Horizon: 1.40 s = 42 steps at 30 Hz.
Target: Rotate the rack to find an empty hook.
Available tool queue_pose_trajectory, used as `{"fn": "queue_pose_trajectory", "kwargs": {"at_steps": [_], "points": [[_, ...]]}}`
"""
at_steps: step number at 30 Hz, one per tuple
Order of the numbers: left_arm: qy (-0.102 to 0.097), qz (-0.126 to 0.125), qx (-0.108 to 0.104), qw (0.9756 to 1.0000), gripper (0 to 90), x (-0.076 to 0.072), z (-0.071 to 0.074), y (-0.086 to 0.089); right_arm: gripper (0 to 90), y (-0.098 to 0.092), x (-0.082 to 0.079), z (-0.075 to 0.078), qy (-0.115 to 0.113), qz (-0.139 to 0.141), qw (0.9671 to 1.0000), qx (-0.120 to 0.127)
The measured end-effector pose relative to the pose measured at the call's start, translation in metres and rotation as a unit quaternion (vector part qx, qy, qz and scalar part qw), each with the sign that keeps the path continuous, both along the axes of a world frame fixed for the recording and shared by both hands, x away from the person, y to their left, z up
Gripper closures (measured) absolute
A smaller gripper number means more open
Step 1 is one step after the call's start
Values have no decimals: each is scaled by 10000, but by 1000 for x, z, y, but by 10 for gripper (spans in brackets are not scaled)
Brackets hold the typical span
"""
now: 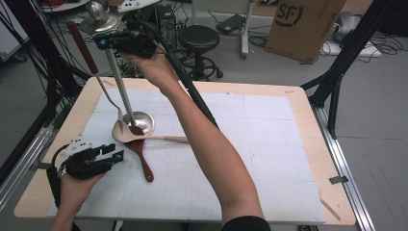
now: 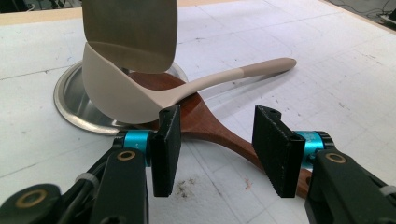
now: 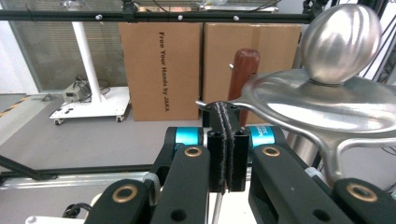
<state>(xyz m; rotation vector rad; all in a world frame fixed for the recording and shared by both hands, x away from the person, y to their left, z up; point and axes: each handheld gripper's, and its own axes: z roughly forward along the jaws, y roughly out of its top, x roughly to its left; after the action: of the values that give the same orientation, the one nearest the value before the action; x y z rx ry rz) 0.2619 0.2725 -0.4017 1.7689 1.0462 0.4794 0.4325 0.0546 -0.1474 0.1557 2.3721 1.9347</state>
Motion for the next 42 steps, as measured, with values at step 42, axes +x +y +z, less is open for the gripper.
{"fn": "queue_pose_trajectory", "kwargs": {"at_steps": [42], "points": [[8,-22,18,10000,525,-1,0,0,896,-43,17,1,-40,-245,9997,86]]}}
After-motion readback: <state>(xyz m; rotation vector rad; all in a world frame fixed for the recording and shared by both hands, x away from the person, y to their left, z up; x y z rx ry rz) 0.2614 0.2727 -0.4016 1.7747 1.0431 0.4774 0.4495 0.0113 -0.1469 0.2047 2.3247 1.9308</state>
